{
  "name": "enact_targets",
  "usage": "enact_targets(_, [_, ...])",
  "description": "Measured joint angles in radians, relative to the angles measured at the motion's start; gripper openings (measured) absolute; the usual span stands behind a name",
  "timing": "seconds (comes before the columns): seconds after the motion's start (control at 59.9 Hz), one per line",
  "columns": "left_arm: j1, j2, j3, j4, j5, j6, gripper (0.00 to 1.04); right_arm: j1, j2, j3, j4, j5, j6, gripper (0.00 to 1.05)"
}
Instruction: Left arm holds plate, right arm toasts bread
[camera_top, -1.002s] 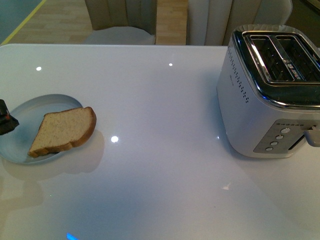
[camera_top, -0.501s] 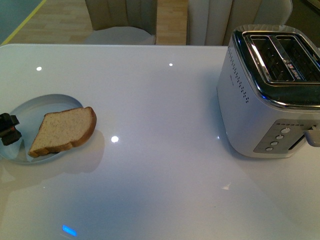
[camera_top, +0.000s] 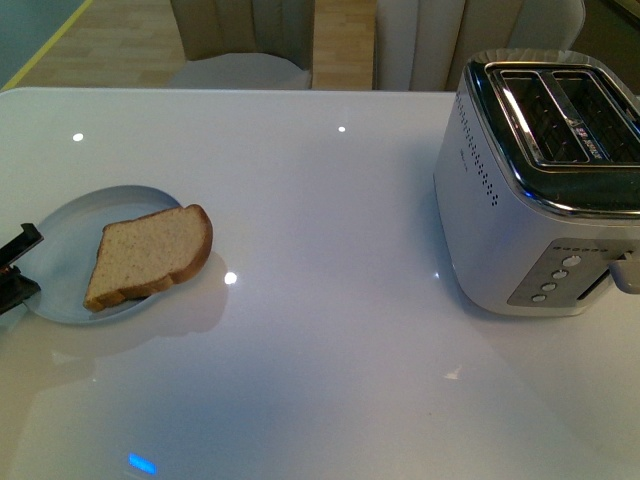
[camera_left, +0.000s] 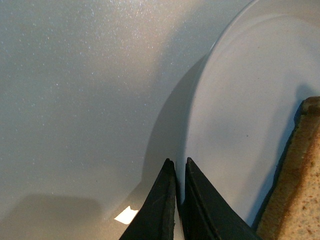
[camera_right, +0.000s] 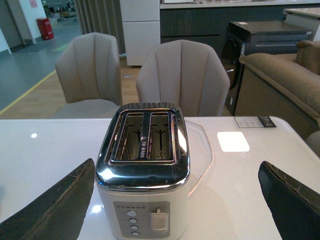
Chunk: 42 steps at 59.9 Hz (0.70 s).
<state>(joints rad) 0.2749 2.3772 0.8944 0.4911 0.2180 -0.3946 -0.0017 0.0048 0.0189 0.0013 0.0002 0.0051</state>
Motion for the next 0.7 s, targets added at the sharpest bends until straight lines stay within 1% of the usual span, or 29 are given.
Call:
enact_targets(0.217, [0.032,-0.084,-0.068,-0.009,0.029,-0.034,0.03,0.0,0.0,0.0,0.0,0.0,0.0,0.96])
enact_targets(0.367, [0.068,-0.225,-0.114,-0.029,0.05,-0.057,0.03,0.0,0.0,0.0,0.0,0.0,0.0,0.96])
enact_targets(0.468, [0.083,-0.349,-0.13,-0.085,0.057,-0.099,0.03,0.0,0.0,0.0,0.0,0.0,0.0,0.96])
enact_targets(0.601, [0.067,-0.547,-0.163,-0.167,0.055,-0.161,0.03,0.0,0.0,0.0,0.0,0.0,0.0,0.96])
enact_targets(0.702, [0.023,-0.694,-0.199,-0.233,0.056,-0.189,0.03,0.0,0.0,0.0,0.0,0.0,0.0,0.96])
